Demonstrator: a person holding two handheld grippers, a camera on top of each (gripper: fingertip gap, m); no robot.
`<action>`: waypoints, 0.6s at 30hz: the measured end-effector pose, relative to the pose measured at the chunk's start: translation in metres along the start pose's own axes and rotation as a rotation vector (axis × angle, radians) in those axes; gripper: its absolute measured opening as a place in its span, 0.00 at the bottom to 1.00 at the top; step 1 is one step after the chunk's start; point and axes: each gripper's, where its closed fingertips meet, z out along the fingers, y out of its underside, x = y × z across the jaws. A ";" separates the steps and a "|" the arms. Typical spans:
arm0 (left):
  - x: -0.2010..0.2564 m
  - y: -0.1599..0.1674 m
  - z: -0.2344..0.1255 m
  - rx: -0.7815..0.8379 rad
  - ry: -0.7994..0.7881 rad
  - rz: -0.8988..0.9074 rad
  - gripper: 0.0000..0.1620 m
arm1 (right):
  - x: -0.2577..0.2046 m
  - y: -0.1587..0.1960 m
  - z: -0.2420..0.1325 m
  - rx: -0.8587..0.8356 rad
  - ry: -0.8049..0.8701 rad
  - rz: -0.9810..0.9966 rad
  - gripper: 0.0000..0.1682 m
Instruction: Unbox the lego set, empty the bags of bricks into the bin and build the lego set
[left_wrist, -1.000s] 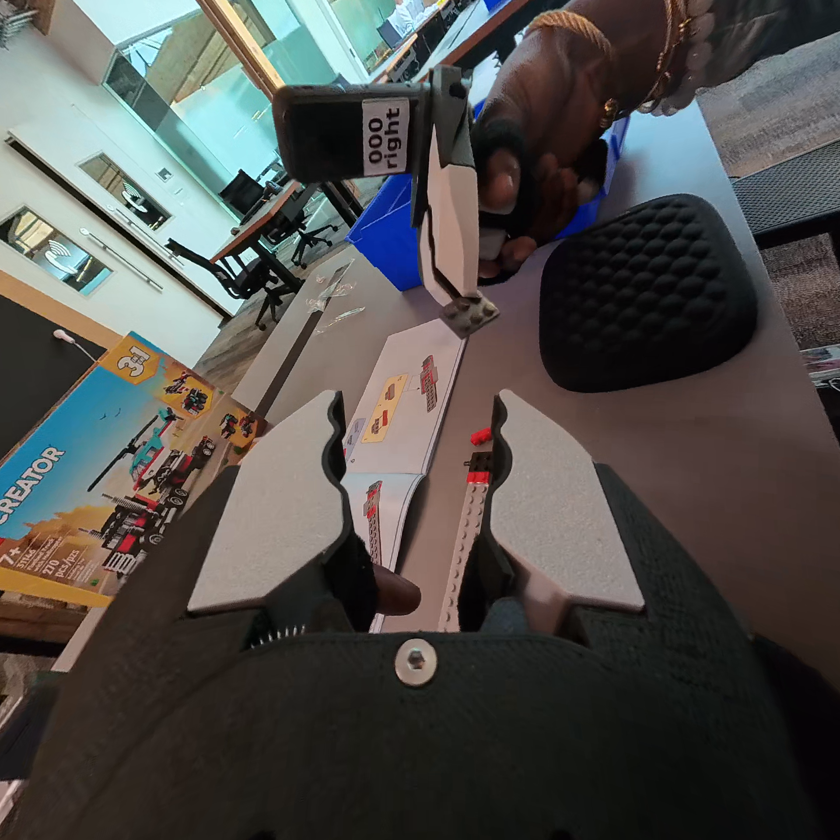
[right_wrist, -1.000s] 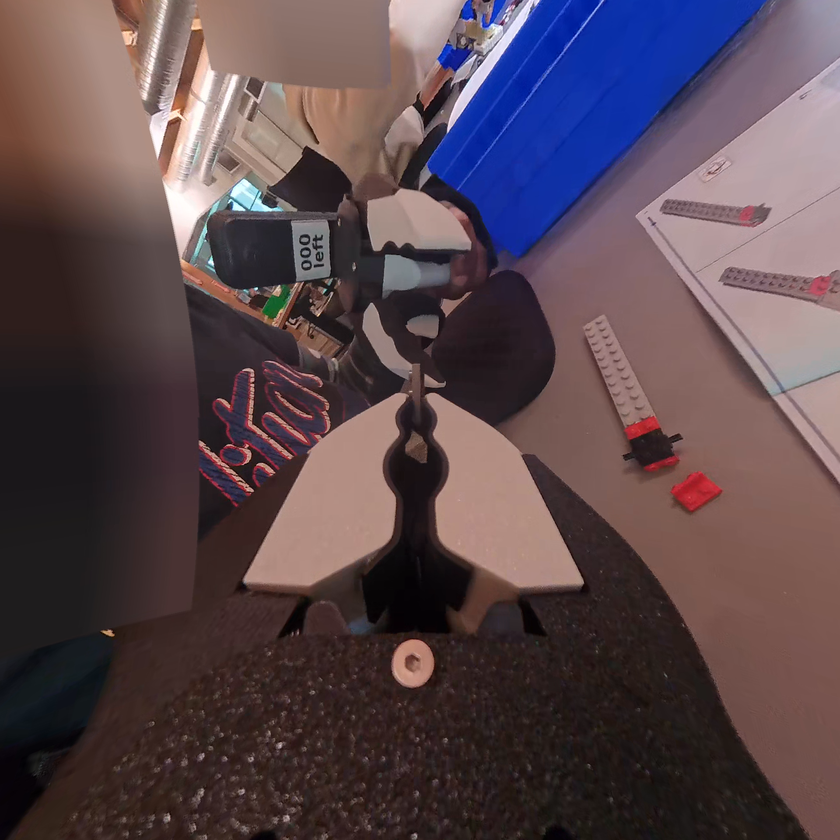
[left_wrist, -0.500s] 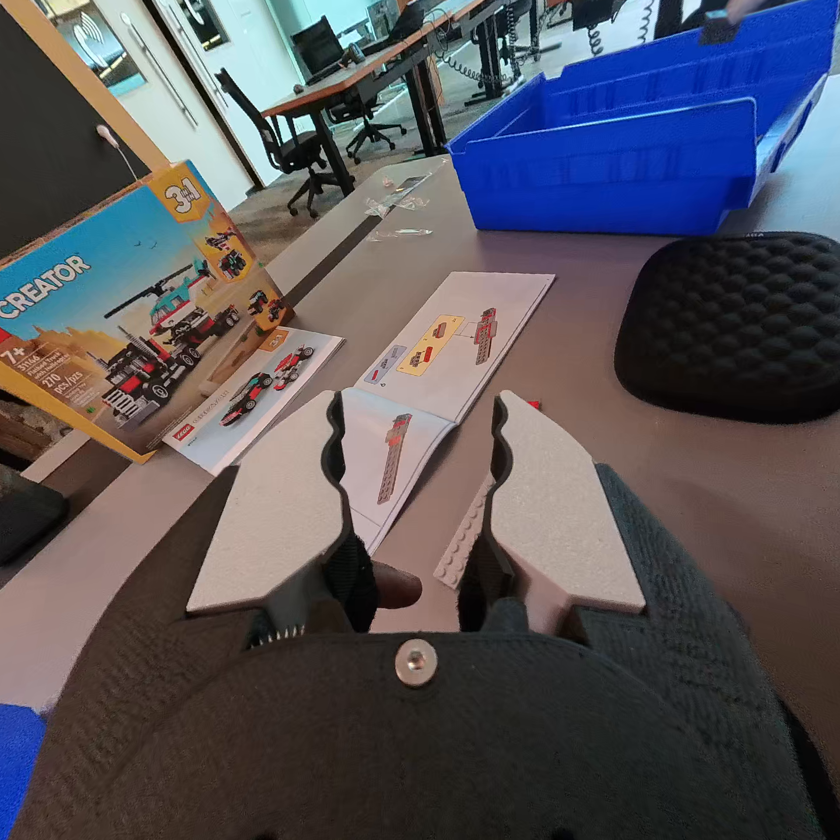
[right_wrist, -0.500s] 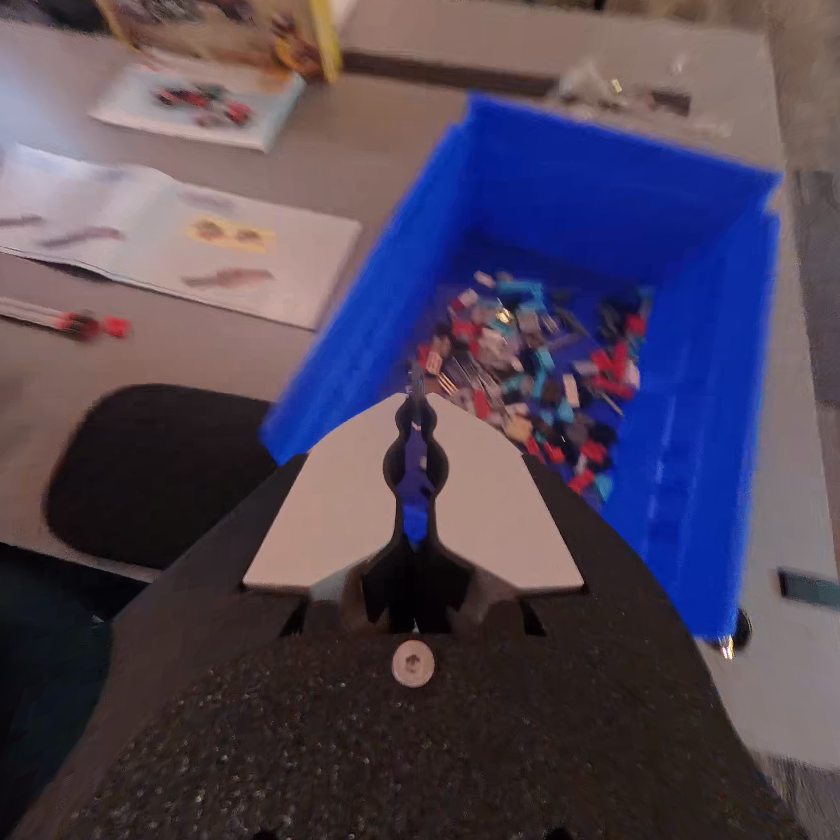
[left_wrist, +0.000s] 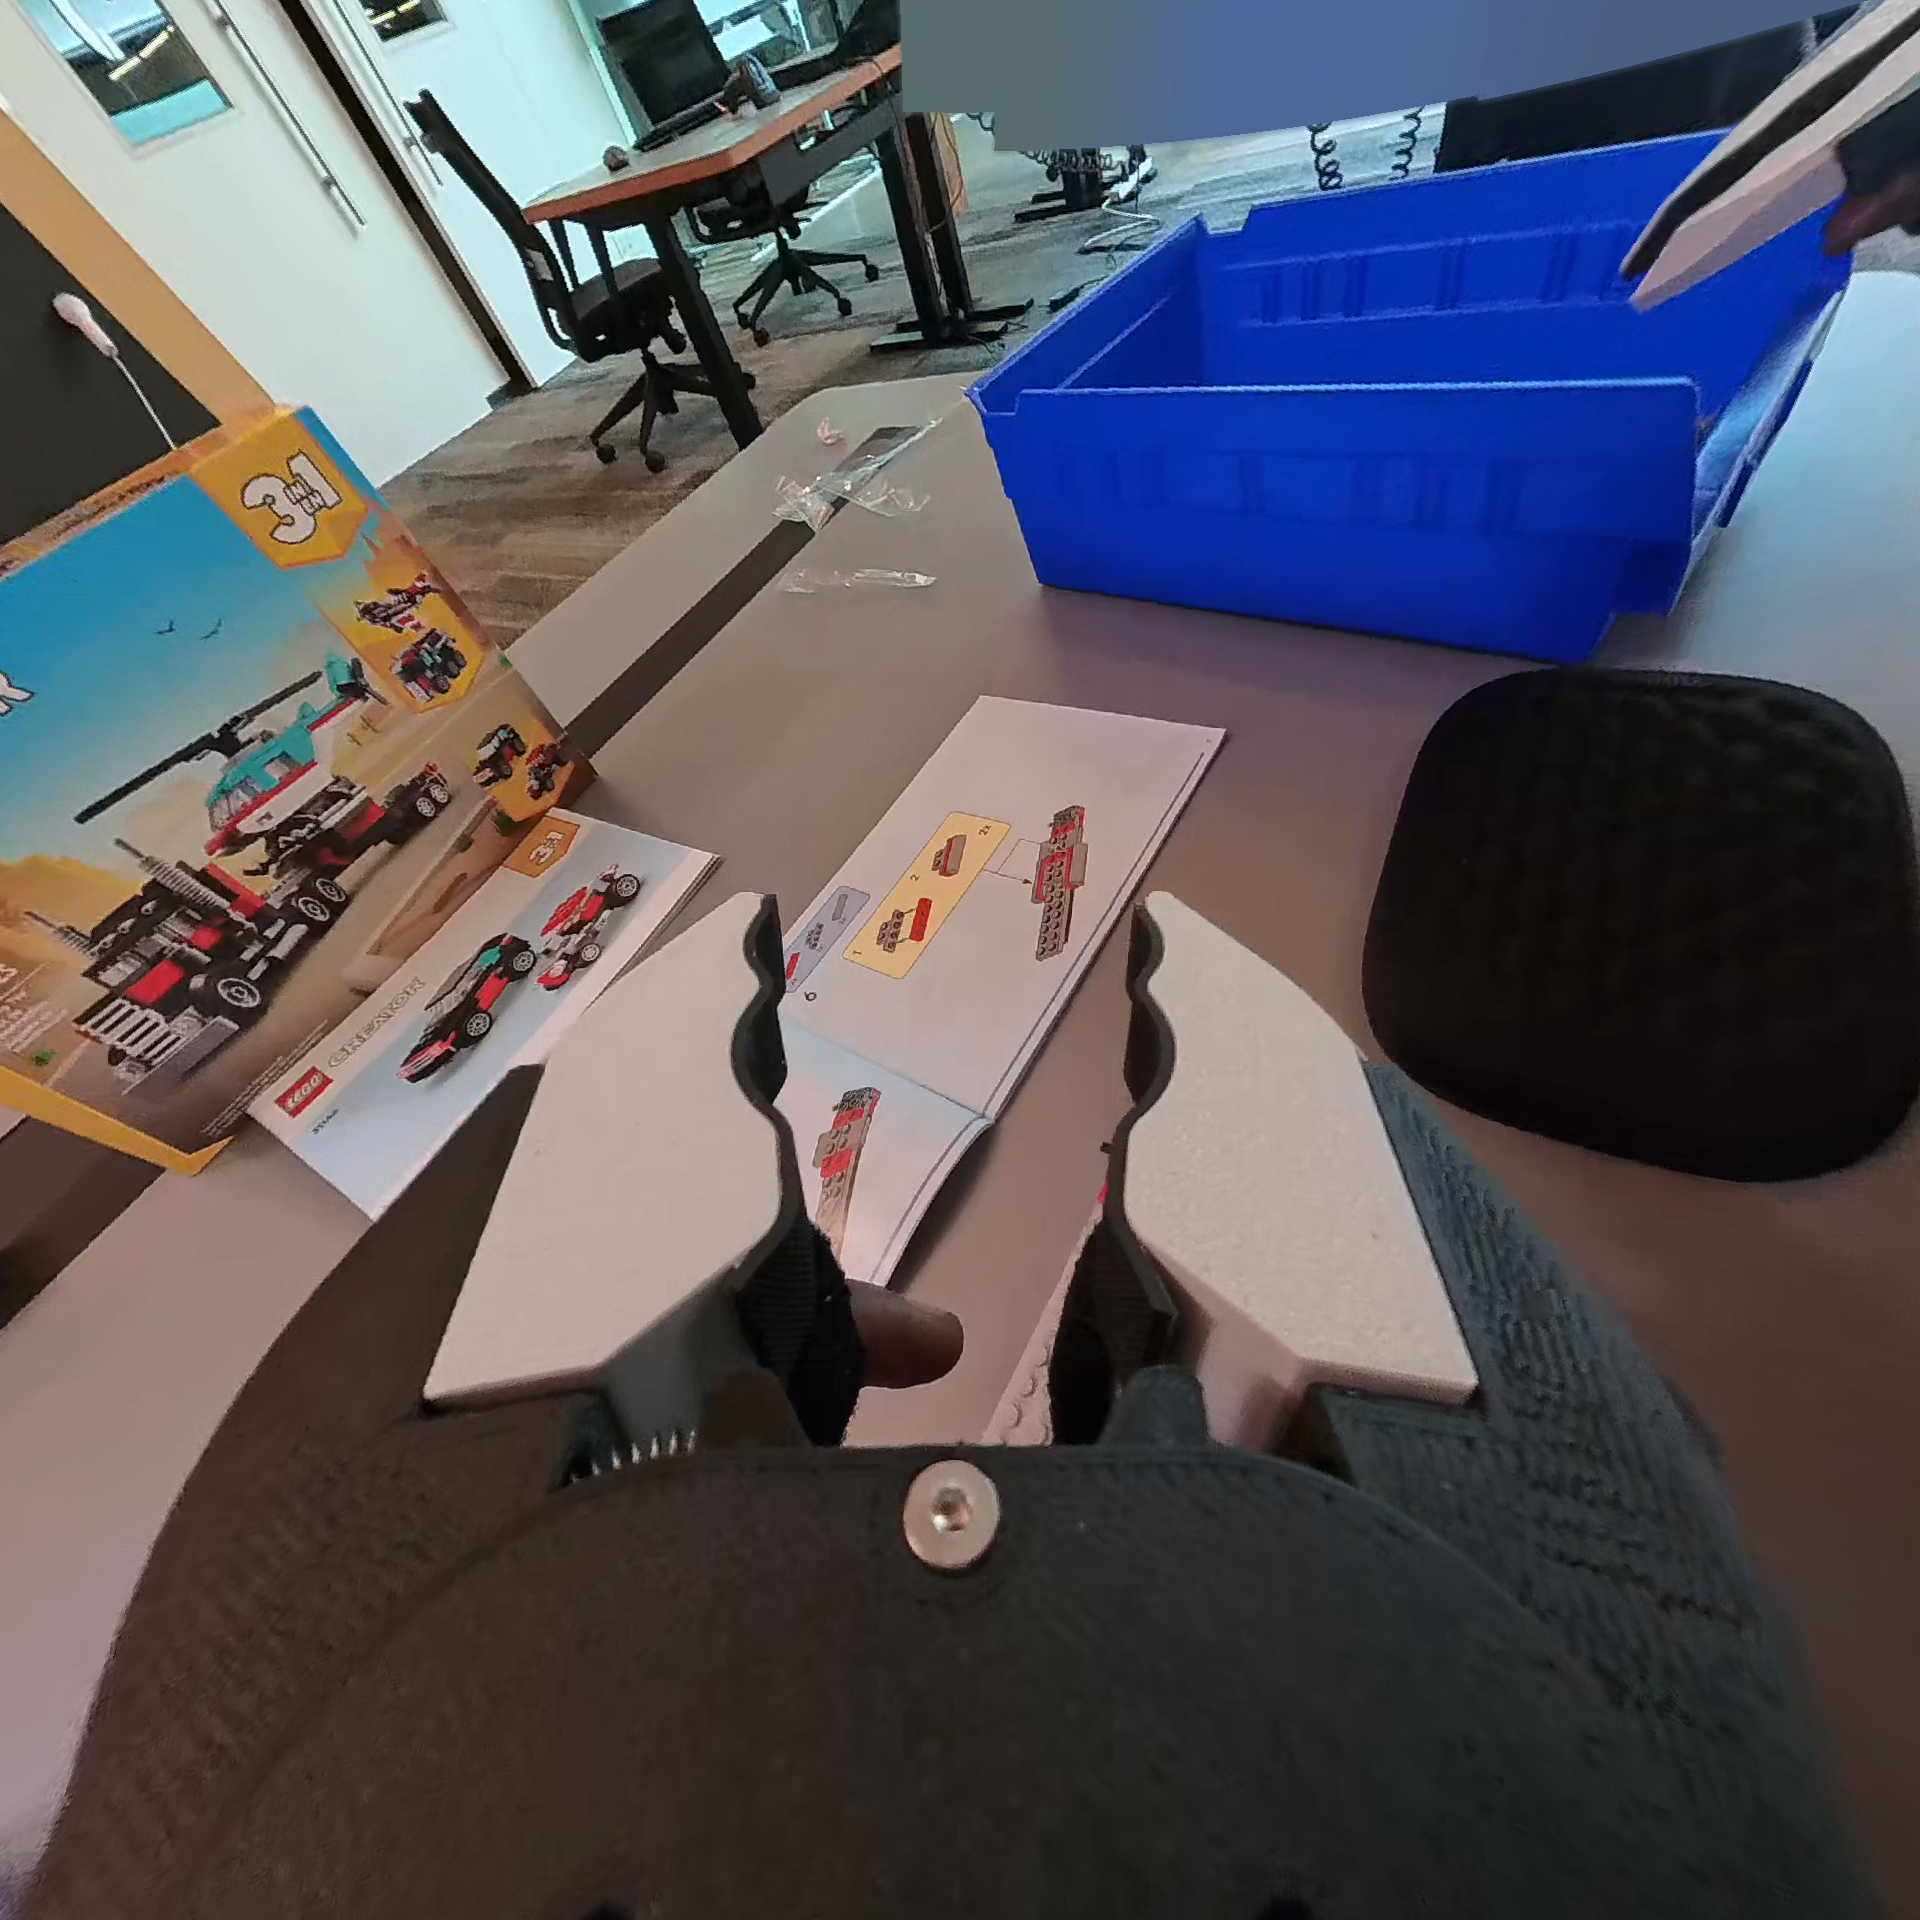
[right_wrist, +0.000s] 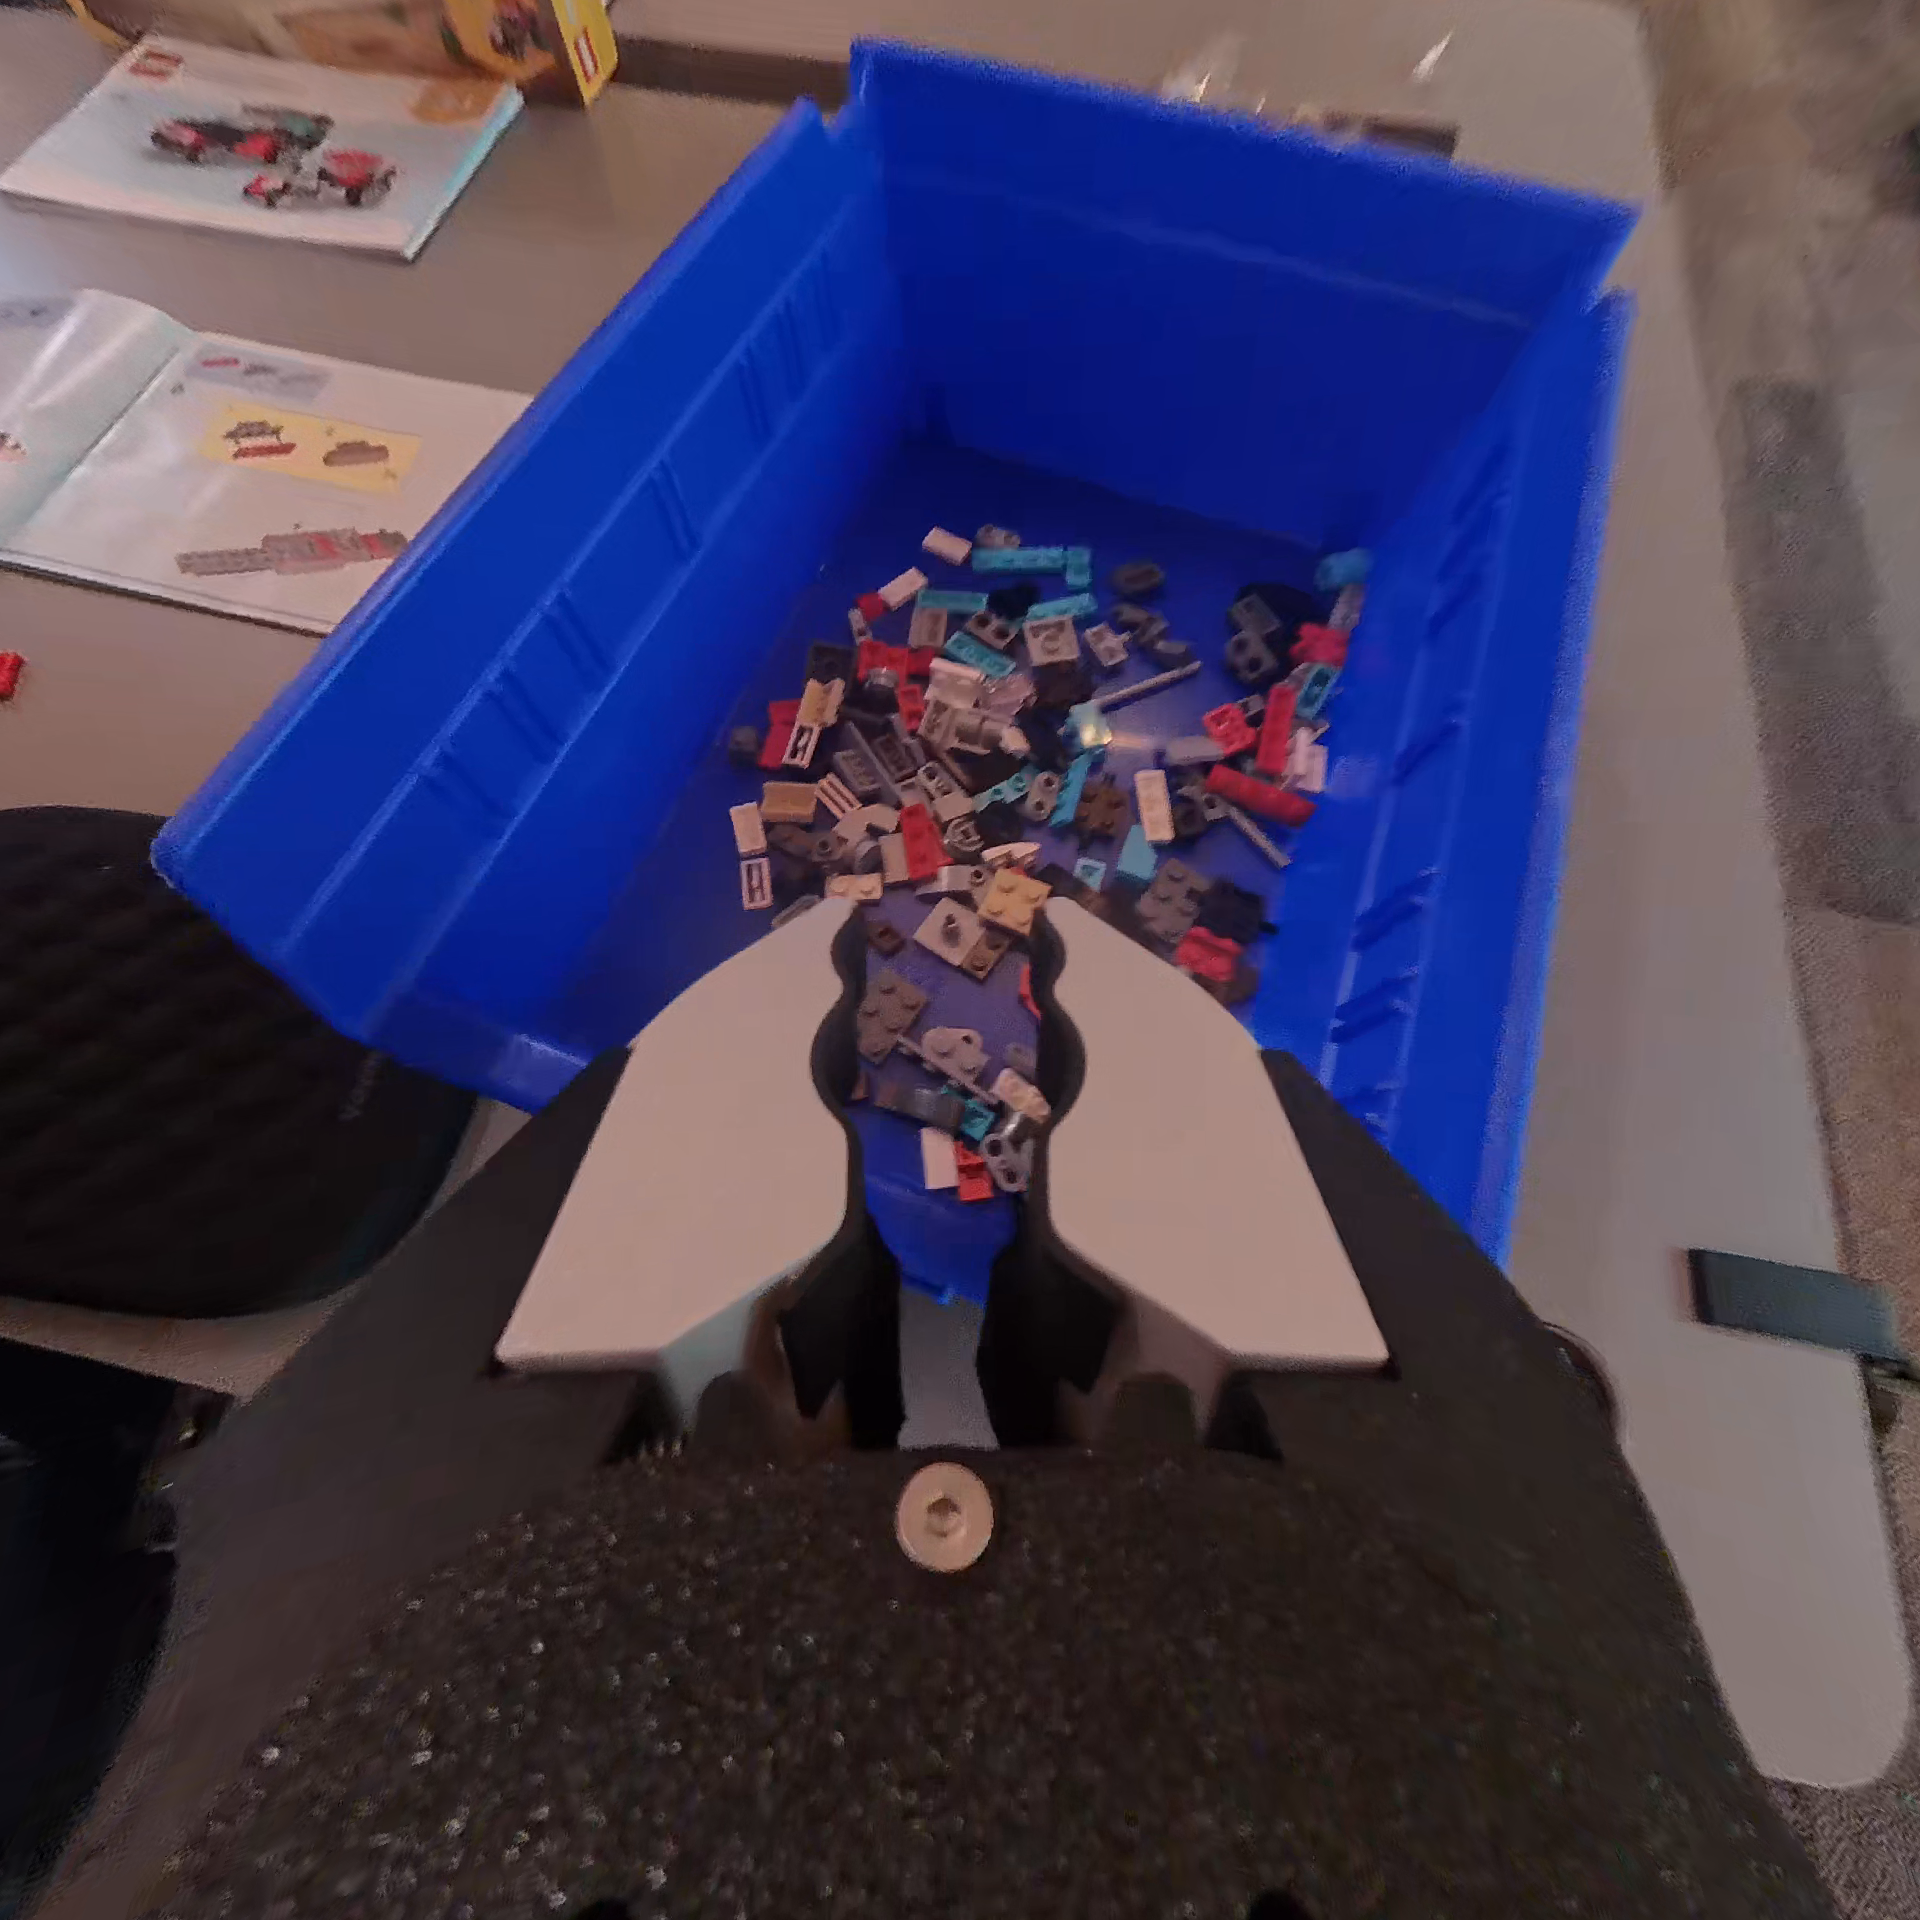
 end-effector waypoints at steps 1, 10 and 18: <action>-0.001 -0.001 0.001 0.001 0.002 -0.013 0.39 | 0.005 -0.003 -0.004 0.027 0.025 -0.021 0.23; -0.010 -0.007 0.017 0.000 0.016 -0.067 0.41 | 0.024 -0.024 -0.032 0.127 0.147 -0.161 0.31; -0.009 -0.002 0.027 -0.042 0.027 -0.045 0.42 | 0.008 -0.016 -0.027 0.120 -0.007 -0.180 0.26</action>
